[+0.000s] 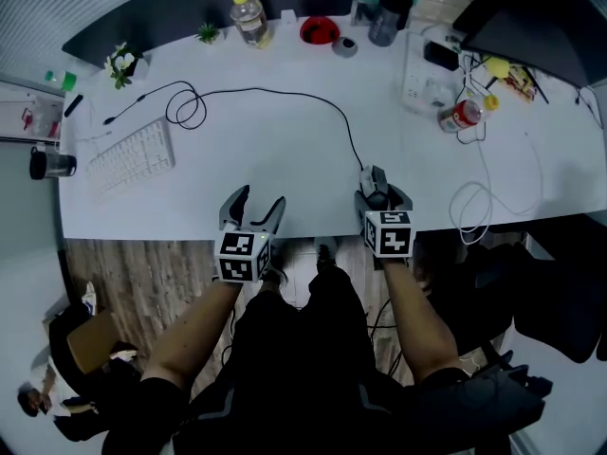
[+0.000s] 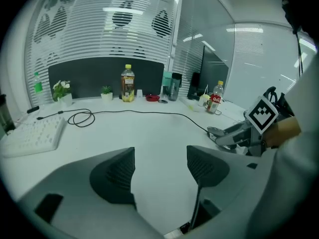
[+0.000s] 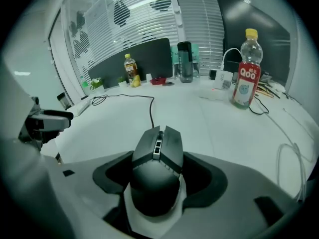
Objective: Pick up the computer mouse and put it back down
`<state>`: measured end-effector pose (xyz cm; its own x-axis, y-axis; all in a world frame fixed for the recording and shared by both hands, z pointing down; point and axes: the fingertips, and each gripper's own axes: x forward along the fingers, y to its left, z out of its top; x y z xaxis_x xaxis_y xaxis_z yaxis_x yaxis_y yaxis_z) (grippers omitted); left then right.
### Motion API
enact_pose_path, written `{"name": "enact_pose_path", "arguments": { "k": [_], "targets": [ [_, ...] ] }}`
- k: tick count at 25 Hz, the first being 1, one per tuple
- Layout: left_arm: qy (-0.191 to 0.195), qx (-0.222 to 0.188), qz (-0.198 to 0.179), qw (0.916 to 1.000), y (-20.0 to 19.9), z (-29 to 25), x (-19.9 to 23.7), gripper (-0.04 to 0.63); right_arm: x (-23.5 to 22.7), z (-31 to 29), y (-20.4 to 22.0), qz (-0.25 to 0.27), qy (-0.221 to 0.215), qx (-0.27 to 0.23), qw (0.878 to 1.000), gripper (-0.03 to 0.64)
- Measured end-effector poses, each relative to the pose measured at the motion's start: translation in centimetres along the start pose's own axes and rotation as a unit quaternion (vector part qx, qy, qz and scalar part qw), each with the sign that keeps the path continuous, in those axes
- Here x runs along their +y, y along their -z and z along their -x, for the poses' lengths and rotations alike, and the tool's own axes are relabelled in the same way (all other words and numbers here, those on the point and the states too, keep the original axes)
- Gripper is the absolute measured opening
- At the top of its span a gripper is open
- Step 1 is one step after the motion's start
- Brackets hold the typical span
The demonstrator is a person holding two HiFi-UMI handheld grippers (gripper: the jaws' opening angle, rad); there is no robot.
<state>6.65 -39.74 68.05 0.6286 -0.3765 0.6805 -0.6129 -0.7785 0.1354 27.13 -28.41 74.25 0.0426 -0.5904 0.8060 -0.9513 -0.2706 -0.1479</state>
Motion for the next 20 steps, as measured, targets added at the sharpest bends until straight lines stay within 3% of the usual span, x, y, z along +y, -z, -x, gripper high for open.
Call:
{"name": "enact_pose_path", "arguments": {
  "k": [5,13,20],
  "targets": [
    [-0.004,0.011,-0.002,0.9999,0.9,0.1,-0.8,0.342,0.2,0.0,0.2,0.016,0.01,-0.008,1.0,0.295],
    [-0.011,-0.004,-0.018,0.9998,0.1,1.6,-0.7,0.342,0.3,-0.3,0.3,0.028,0.013,-0.009,0.999,0.302],
    [-0.014,-0.046,-0.025,0.9985,-3.2,5.8,0.5,0.342,1.1,2.5,-2.8,0.054,0.001,-0.02,0.998,0.344]
  ]
}}
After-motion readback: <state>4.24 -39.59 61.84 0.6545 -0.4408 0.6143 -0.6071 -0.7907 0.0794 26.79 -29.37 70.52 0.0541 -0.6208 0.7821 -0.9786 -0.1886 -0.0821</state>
